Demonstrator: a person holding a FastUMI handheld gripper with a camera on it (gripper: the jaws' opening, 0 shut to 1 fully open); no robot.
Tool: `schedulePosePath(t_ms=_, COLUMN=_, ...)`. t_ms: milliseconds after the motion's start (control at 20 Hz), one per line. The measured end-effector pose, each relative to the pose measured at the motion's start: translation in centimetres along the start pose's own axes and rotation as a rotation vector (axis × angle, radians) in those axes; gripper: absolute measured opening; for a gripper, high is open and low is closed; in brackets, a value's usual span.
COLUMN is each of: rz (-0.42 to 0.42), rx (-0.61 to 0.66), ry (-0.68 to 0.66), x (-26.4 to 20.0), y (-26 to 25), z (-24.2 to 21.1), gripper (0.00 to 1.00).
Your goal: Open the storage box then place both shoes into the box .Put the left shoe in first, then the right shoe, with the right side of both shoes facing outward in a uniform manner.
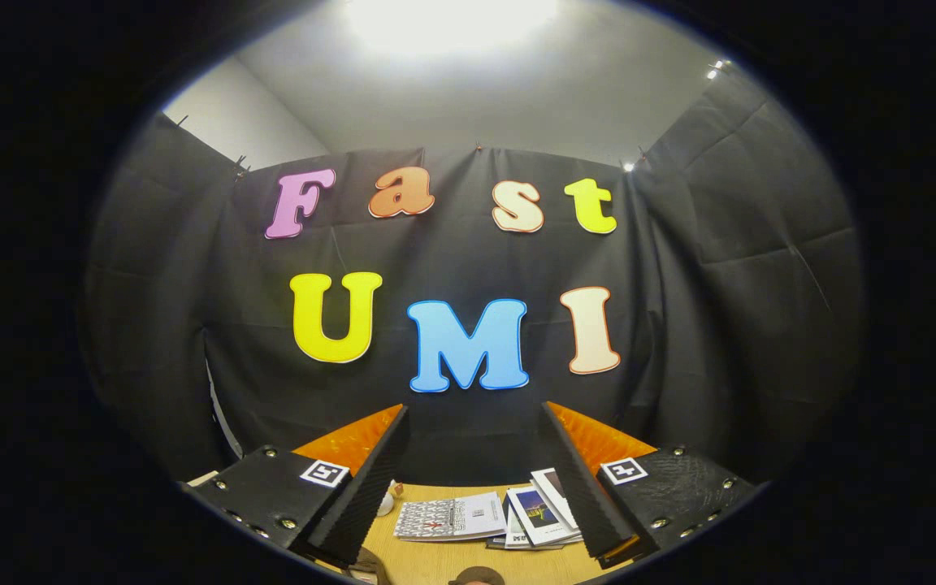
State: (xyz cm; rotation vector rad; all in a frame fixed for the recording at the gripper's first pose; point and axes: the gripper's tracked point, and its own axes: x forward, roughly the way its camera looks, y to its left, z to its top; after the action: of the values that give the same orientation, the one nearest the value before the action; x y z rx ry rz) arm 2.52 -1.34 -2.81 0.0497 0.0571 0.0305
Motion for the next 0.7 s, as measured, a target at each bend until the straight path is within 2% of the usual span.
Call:
schedulePosePath(t_ms=500, rz=0.027, rx=-0.078, ry=0.072, x=0.7, y=2.4, z=-5.5, gripper=0.97)
schedulePosePath(t_ms=700, rz=0.095, rx=-0.103, ry=0.140, x=0.2, y=5.0, z=-9.3, gripper=0.97)
